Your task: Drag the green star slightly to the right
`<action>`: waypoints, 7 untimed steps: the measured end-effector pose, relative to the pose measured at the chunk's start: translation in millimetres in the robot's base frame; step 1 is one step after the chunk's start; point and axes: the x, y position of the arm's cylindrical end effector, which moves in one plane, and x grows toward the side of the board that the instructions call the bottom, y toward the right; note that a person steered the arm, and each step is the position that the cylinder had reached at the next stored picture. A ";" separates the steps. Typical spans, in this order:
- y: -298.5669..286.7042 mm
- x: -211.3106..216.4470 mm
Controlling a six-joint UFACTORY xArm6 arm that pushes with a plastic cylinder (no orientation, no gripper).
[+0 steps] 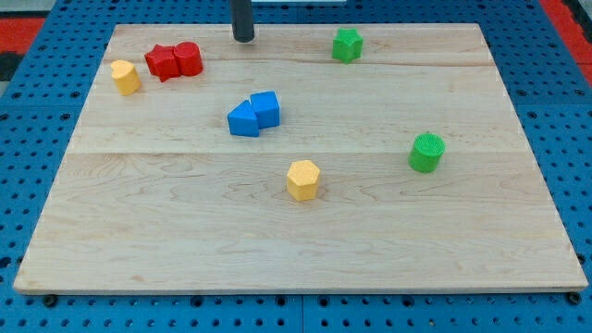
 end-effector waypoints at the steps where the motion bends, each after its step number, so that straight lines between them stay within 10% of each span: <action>1: 8.1 21.1; 5: 53.8 75.1; 7: 126.9 25.1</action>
